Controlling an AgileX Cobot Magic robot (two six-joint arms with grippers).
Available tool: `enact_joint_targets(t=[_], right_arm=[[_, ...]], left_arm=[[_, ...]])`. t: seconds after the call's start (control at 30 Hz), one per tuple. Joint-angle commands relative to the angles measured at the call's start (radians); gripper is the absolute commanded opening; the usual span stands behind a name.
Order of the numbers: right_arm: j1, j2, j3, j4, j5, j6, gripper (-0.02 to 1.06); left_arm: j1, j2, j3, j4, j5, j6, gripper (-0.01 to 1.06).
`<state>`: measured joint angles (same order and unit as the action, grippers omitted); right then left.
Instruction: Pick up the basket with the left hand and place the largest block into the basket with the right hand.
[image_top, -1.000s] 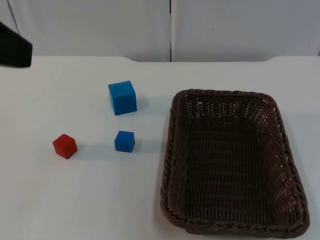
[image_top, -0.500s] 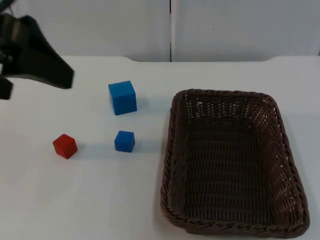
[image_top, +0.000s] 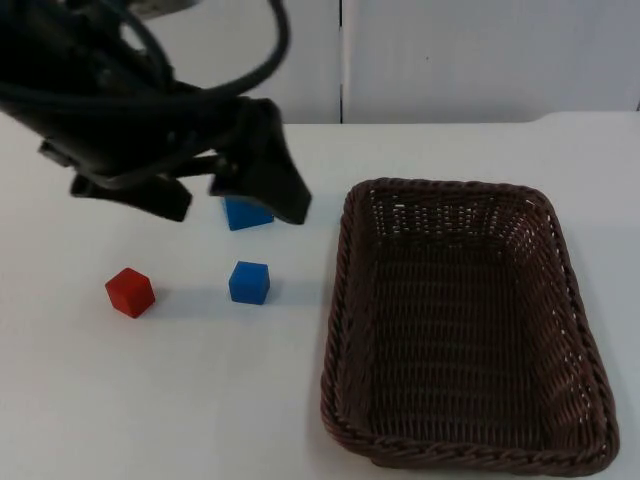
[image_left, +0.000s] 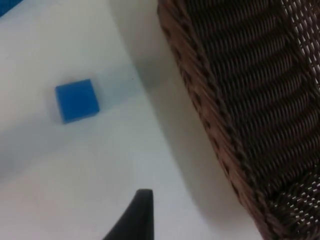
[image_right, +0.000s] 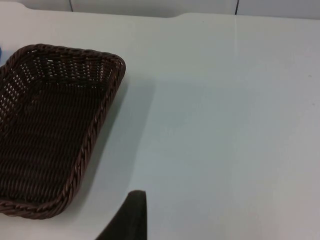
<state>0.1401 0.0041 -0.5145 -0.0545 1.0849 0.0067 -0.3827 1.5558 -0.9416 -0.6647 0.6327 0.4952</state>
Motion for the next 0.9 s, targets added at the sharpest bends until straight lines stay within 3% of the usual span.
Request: enact_joint_targets(t=[0.0, 0.3, 0.87], right_arm=[[-0.008, -0.004, 0.0, -0.001, -0.006, 0.0, 1.04], [-0.008, -0.004, 0.0, -0.001, -0.006, 0.0, 1.04], [-0.008, -0.004, 0.0, -0.001, -0.006, 0.0, 1.04]], left_arm=[[-0.025, 0.027, -0.03, 0.032, -0.012, -0.039, 0.99], [-0.116, 0.219, -0.253, 0.137, 0.059, -0.181, 0.99], [-0.135, 0.556, -0.514, 0.191, 0.22, -0.393, 0.99]])
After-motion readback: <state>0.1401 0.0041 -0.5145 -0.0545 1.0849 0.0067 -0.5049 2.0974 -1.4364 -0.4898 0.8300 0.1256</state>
